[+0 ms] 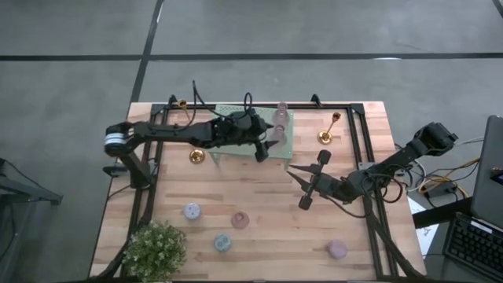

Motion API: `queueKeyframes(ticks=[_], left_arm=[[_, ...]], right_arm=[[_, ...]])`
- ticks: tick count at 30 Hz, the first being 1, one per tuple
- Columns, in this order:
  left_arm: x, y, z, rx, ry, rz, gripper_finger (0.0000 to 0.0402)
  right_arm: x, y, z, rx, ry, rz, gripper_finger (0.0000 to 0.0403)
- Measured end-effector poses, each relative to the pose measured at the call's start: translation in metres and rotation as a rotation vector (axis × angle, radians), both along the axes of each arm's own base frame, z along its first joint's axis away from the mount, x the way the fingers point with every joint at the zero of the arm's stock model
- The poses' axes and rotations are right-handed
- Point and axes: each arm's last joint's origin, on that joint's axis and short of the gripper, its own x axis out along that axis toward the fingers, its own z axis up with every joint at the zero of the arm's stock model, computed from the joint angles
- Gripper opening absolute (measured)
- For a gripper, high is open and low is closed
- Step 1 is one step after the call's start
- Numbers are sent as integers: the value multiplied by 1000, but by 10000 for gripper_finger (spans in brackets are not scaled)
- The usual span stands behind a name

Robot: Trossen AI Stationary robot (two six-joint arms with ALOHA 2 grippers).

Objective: Pick & Place candle stick holders
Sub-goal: Put the glass candle holder on the shelf aligned with the other glass candle holders

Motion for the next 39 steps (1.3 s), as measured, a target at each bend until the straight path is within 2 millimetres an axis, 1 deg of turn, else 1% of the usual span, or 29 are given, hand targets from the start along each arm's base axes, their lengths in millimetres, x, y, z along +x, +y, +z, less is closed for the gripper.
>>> queueKeyframes(ticks=[5,8,12,15,17,20,24,27,32,39], left_arm=[[-19,-26,3,-15,-7,-89,285],[-35,-46,0,-13,-64,-158,285],[-63,-72,-6,-40,-227,-292,285],[-88,-84,-12,-60,-342,-376,285],[-104,-88,-19,-56,-371,-400,285],[-125,-88,-30,-55,-373,-407,285],[-151,-85,-39,-62,-392,-377,285],[-167,-84,-42,-54,-414,-371,285],[-186,-82,-40,-71,-472,-356,285],[-201,-81,-46,-98,-505,-355,285]], right_arm=[[0,0,0,13,-5,1,88],[-2,0,3,23,-16,1,88],[-5,1,5,29,-23,-7,81],[-6,1,6,30,-25,-6,75],[-6,1,6,31,-25,-7,71],[-6,1,6,33,-26,-8,68],[-6,1,6,34,-26,-8,72],[-6,1,6,34,-26,-9,75],[-6,1,6,34,-26,-8,76],[-5,1,5,33,-19,-8,64]])
